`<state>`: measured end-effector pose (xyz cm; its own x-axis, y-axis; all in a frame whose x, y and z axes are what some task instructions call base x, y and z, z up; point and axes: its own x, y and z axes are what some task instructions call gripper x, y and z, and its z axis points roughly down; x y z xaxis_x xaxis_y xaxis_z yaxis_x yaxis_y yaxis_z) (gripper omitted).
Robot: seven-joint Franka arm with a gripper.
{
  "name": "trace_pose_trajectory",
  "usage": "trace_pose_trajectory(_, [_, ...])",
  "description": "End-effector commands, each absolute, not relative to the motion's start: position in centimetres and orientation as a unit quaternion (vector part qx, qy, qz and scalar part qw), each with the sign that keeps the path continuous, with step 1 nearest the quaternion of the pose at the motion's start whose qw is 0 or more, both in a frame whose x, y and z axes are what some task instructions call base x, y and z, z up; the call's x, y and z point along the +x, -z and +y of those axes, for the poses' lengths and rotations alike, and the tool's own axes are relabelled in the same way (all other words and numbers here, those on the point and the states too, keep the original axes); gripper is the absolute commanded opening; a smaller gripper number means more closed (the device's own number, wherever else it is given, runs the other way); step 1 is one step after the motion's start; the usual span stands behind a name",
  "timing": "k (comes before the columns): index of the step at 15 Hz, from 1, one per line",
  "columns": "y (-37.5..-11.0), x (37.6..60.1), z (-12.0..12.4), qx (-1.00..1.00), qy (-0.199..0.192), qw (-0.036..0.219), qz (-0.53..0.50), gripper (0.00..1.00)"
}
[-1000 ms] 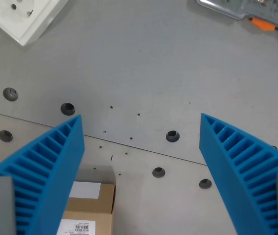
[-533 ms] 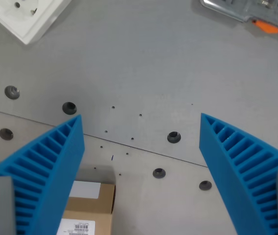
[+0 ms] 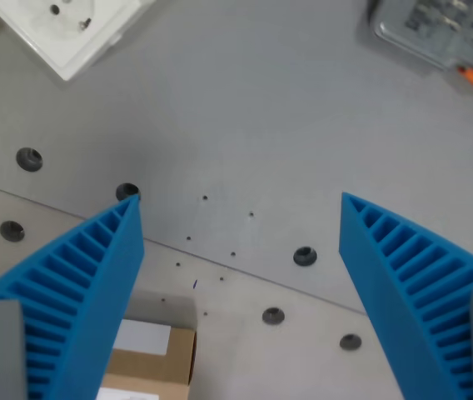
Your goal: Move above the white socket
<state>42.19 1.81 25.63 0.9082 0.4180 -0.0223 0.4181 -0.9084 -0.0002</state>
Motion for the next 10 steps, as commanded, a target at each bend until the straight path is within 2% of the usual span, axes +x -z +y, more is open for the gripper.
trace_pose_trajectory(1, [-25.1, 42.3, 2.4, 0.951, -0.015, 0.002, 0.308, 1.0])
trace_pose_trajectory(10, [-22.6, 42.7, 5.6, 0.913, -0.029, 0.003, 0.406, 1.0])
